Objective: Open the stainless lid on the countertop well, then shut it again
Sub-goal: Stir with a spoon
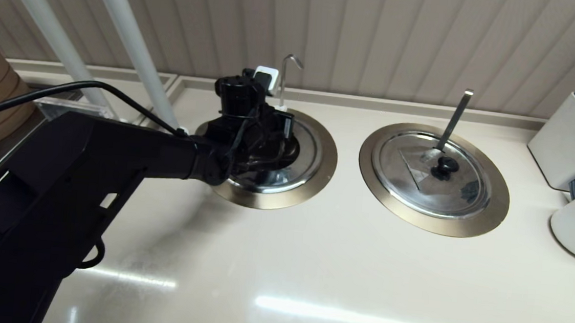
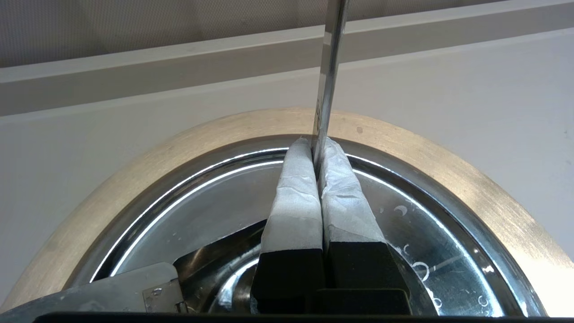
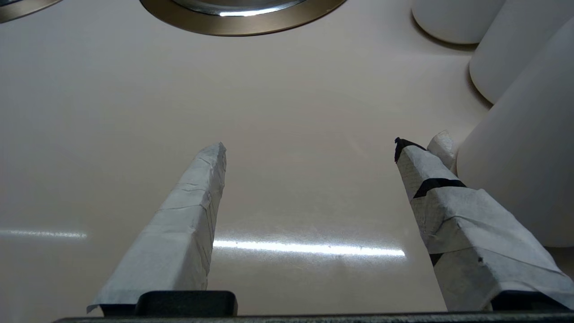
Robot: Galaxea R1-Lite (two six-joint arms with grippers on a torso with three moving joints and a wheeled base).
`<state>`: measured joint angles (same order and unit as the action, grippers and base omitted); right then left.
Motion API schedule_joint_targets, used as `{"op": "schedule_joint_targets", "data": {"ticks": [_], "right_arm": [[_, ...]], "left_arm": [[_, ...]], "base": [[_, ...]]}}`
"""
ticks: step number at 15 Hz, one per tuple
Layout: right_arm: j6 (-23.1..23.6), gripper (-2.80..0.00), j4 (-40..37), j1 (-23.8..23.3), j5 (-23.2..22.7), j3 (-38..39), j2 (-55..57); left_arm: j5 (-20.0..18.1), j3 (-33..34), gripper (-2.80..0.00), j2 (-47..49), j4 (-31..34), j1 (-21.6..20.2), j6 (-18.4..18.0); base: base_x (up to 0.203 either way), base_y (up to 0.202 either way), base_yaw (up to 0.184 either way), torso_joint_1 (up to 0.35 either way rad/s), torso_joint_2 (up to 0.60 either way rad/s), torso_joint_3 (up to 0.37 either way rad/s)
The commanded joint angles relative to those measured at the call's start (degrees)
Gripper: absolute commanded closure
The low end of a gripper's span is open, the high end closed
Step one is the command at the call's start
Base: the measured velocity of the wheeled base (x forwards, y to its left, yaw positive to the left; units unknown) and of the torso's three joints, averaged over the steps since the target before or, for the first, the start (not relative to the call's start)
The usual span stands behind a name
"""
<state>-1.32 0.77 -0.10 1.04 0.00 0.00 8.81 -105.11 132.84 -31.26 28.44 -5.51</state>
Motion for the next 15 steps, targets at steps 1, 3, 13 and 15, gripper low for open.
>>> {"op": "schedule_joint_targets", "data": {"ticks": [1, 3, 13, 15], "right_arm": [[0.0, -2.8, 0.0, 0.0, 0.0, 0.4, 0.1], [0.0, -2.8, 0.0, 0.0, 0.0, 0.4, 0.1], [0.0, -2.8, 0.0, 0.0, 0.0, 0.4, 0.1], [0.0, -2.8, 0.0, 0.0, 0.0, 0.4, 0.1]], "left_arm": [[0.1, -2.3, 0.0, 2.4, 0.4, 0.5, 0.0], [-0.1, -3.8, 0.0, 3.8, 0.6, 0.9, 0.0], [0.1, -3.8, 0.0, 3.0, 1.2, 1.1, 0.1], [0.1, -2.1, 0.0, 2.0, 1.1, 1.1, 0.2]], "base": [[0.0, 0.0, 0.0, 0.0, 0.0, 0.0], [0.0, 0.0, 0.0, 0.0, 0.0, 0.0], [0.0, 0.0, 0.0, 0.0, 0.0, 0.0], [0.0, 0.0, 0.0, 0.0, 0.0, 0.0]]}}
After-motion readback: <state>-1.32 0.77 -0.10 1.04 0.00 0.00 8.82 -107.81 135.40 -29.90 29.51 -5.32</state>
